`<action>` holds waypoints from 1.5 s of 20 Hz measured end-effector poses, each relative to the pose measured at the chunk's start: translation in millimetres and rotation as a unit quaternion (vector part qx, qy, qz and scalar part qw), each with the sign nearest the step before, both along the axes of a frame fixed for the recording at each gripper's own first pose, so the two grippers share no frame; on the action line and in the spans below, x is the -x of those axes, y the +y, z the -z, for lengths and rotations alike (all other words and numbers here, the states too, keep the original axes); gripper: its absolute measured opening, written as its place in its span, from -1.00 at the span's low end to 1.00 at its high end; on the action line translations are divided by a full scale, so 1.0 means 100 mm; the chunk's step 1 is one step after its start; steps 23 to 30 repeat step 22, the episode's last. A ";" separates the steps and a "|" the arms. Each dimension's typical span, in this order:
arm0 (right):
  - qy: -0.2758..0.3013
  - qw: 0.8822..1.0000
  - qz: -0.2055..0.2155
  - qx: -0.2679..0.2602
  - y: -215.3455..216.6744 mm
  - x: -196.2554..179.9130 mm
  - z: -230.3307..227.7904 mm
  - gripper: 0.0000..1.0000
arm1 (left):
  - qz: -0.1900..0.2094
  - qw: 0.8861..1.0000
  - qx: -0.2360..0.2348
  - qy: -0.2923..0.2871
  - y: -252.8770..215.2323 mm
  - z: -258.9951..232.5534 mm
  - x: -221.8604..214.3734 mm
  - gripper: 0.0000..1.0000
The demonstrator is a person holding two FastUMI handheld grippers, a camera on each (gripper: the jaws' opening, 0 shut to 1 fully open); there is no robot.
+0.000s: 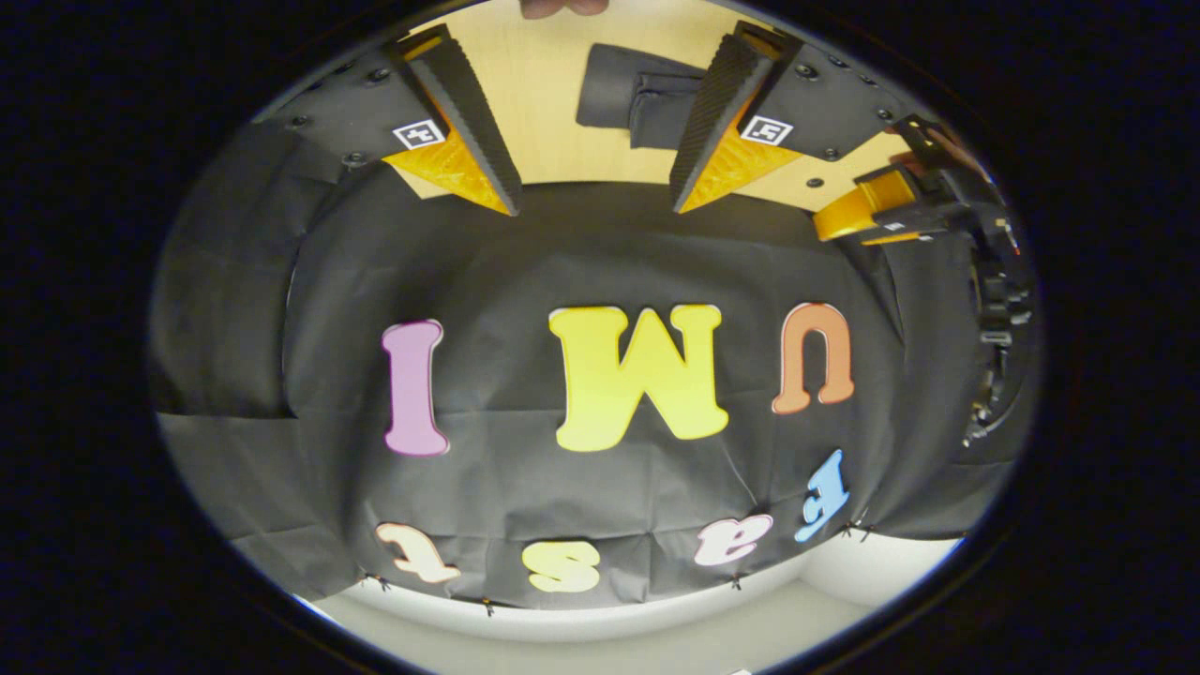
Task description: Grasp the waist and the cuffs of the jeans and fold them to make the two legs overlap; first hold the waist and fold one-third of the jeans toward the cuffs, then hold the cuffs and fold the remaining one-third in the same direction to finish folding.
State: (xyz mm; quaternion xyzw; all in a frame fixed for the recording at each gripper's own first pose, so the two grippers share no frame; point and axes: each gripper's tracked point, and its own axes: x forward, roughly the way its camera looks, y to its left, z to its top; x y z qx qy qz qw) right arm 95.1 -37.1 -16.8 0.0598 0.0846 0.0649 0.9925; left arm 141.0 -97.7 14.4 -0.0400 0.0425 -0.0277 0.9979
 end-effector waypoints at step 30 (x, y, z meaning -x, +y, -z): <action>-0.056 0.997 0.012 0.051 0.69 0.24 -0.10 0.96 | -0.040 0.998 -0.037 -0.037 0.37 -0.34 0.37 0.96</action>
